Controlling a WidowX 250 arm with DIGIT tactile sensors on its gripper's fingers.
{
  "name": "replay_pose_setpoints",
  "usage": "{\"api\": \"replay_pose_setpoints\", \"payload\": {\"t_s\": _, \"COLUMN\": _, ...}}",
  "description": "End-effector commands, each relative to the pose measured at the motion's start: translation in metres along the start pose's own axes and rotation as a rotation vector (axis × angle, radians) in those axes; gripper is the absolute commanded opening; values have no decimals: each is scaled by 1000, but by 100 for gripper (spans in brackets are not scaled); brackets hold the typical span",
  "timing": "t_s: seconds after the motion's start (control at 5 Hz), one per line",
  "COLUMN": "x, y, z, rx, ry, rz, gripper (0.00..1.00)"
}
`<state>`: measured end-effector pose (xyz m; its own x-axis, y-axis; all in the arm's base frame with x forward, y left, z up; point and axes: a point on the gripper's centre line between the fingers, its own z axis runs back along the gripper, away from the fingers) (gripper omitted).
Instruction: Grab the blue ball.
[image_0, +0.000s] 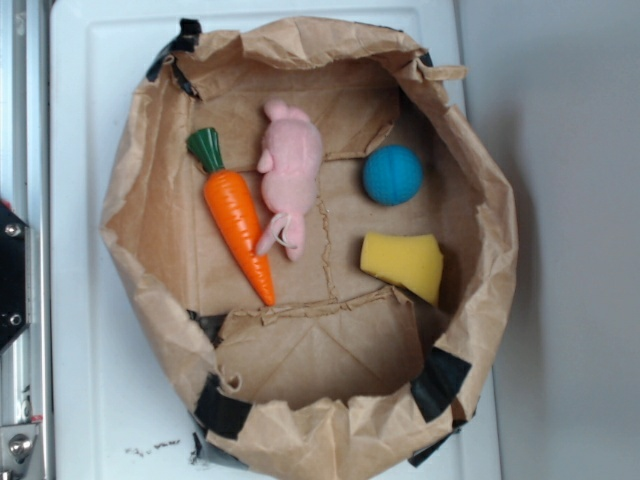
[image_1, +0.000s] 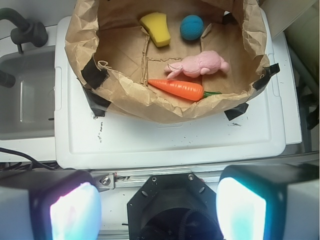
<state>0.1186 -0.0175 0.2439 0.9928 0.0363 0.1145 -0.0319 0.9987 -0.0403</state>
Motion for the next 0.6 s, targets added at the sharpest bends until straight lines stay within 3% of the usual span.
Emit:
{"api": "replay_pose_setpoints", "payload": {"t_s": 0.0, "x": 0, "y": 0, "z": 0, "rx": 0, "ry": 0, "rz": 0, "gripper": 100}}
{"api": "replay_pose_setpoints", "payload": {"t_s": 0.2, "x": 48, "y": 5, "z": -25, "rx": -36, "ry": 18, "rz": -5, "gripper": 100}}
{"api": "replay_pose_setpoints", "payload": {"t_s": 0.4, "x": 95, "y": 14, "z": -51, "rx": -37, "ry": 16, "rz": 36, "gripper": 100}}
